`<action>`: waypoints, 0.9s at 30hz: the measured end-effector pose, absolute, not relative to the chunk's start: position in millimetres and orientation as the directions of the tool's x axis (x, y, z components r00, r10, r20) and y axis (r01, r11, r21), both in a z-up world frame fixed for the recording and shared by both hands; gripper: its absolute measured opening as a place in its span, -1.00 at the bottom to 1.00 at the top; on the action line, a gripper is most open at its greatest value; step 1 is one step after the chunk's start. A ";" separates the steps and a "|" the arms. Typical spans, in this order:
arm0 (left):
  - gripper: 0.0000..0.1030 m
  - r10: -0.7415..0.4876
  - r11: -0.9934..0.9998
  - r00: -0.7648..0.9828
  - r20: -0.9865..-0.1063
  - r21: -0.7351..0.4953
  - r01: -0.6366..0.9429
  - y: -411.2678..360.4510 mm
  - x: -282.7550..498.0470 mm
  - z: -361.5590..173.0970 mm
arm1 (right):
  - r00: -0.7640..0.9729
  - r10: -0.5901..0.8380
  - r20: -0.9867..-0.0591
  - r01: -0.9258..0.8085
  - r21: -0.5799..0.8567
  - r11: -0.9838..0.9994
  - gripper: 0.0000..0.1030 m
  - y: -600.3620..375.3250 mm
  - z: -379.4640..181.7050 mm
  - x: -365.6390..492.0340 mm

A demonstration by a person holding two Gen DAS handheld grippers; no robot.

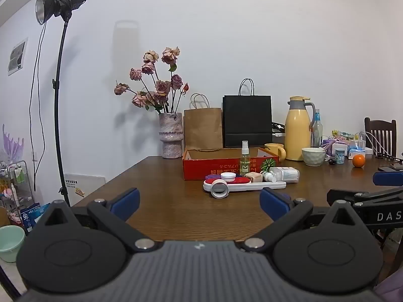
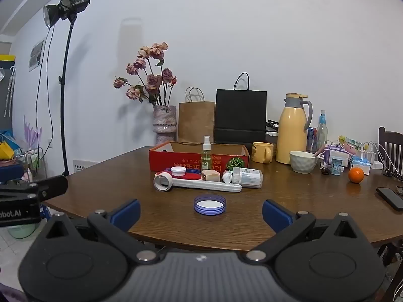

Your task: Organize rigid objects

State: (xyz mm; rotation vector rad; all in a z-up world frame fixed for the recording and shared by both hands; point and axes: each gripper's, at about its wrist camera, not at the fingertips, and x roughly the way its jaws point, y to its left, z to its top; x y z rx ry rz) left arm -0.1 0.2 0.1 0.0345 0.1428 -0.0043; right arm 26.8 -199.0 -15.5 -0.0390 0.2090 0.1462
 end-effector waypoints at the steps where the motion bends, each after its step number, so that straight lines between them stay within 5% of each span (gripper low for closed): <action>1: 1.00 -0.004 0.999 0.990 -0.142 0.034 0.009 0.3 0.0 0.0 | 0.968 0.139 -0.208 -0.147 -0.023 0.989 1.00 -199.2 -15.3 26.8; 27: 1.00 -0.034 0.999 0.992 -0.118 0.027 0.038 5.1 -0.1 -0.1 | 0.971 0.107 -0.212 -0.117 -0.034 0.993 1.00 -198.0 -12.4 25.1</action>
